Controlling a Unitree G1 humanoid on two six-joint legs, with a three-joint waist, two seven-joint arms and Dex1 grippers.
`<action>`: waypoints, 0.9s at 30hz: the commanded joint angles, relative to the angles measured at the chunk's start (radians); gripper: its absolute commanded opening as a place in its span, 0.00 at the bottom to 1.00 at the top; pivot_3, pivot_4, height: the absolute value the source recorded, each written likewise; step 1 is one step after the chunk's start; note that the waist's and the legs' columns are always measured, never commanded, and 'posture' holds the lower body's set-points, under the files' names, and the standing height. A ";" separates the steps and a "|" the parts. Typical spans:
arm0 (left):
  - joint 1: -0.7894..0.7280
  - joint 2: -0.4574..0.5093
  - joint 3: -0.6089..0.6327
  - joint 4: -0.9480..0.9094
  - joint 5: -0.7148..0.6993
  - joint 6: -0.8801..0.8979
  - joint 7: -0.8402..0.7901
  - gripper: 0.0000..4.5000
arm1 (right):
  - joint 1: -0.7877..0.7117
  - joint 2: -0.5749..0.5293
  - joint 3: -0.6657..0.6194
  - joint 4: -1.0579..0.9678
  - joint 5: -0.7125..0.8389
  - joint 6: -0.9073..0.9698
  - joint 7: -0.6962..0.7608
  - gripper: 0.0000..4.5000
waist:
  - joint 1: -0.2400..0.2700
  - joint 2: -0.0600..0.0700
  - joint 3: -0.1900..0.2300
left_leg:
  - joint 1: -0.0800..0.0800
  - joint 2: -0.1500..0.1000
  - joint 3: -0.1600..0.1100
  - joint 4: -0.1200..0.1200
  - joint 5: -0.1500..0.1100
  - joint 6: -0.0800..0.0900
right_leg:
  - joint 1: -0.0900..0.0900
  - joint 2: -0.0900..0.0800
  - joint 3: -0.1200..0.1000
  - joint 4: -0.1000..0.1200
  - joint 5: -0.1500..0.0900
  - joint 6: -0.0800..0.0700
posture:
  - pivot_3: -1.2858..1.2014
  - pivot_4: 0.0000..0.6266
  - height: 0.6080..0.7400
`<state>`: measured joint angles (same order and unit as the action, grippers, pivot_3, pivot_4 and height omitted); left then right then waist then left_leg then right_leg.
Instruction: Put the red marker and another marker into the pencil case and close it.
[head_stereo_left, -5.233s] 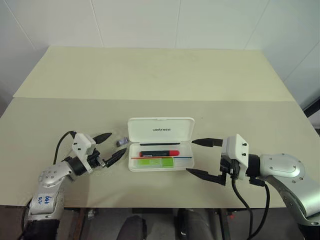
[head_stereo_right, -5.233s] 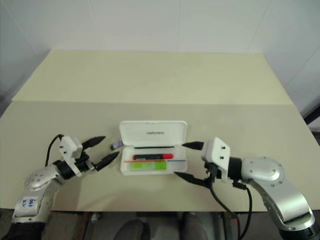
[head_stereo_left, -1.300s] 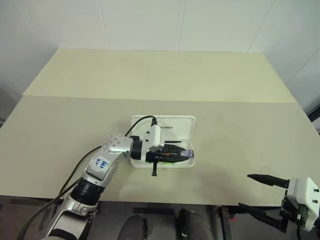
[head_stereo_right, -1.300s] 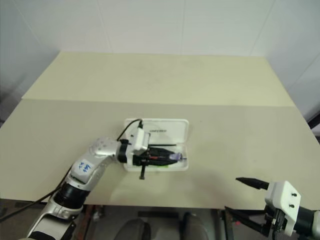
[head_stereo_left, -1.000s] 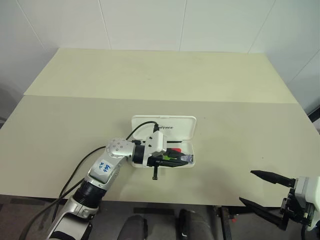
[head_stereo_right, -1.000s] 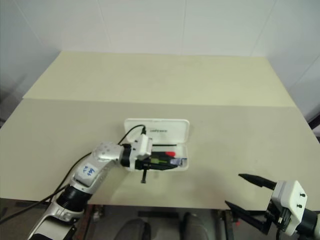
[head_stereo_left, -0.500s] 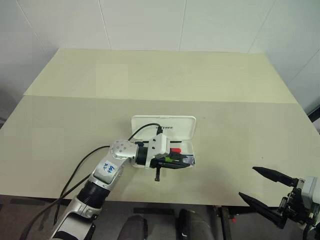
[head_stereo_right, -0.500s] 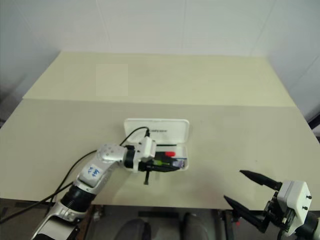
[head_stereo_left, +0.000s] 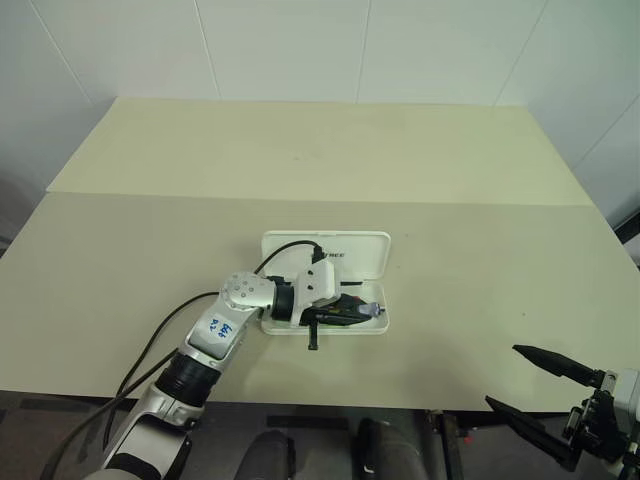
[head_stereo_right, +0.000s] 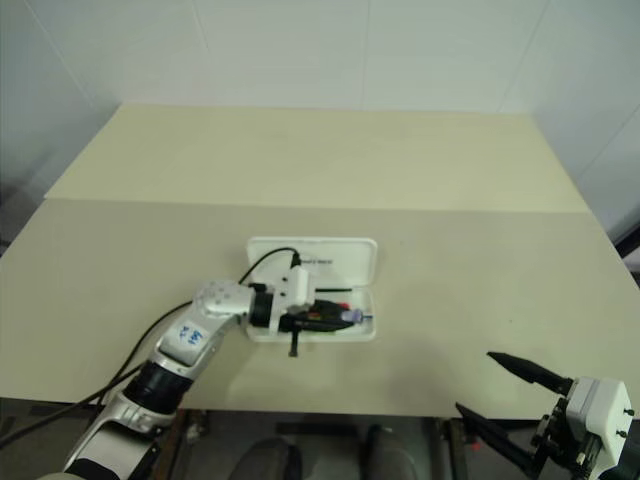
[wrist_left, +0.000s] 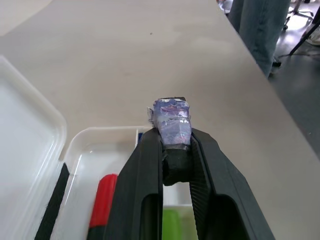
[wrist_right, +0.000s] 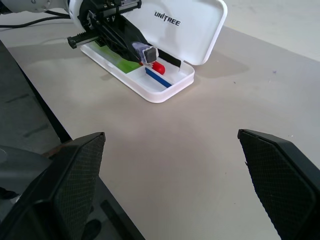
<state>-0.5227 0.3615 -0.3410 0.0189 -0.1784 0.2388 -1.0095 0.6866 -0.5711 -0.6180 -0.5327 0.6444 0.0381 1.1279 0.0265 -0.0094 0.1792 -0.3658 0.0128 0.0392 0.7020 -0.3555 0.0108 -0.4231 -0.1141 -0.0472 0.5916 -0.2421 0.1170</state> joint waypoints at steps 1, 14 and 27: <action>-0.019 -0.002 0.007 -0.009 0.009 -0.029 0.000 0.08 | 0.010 0.009 -0.004 0.002 0.003 -0.027 0.004 1.00 | 0.000 0.000 0.000 | 0.000 0.000 0.000 0.000 0.000 0.000 | 0.000 0.000 0.000 0.000 0.000 0.000 | 0.52 0.24 1.00; -0.028 -0.006 -0.015 -0.018 0.025 -0.033 -0.031 0.08 | 0.020 0.022 0.008 -0.012 0.003 -0.030 -0.021 1.00 | 0.000 0.000 0.000 | 0.000 0.000 0.000 0.000 0.000 0.000 | 0.000 0.000 0.000 0.000 0.000 0.000 | 0.52 0.24 1.00; -0.051 -0.024 -0.019 0.013 0.037 -0.057 -0.031 0.37 | 0.008 0.022 0.032 -0.047 0.003 -0.009 -0.078 1.00 | 0.000 0.000 0.000 | 0.000 0.000 0.000 0.000 0.000 0.000 | 0.000 0.000 0.000 0.000 0.000 0.000 | 0.52 0.24 1.00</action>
<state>-0.5485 0.3459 -0.3637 0.0512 -0.1370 0.1968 -1.0381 0.6902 -0.5520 -0.5883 -0.5494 0.6371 0.0283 1.0598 0.0268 -0.0092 0.1791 -0.3659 0.0127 0.0391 0.7015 -0.3555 0.0107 -0.4231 -0.1144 -0.0473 0.5913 -0.2421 0.1170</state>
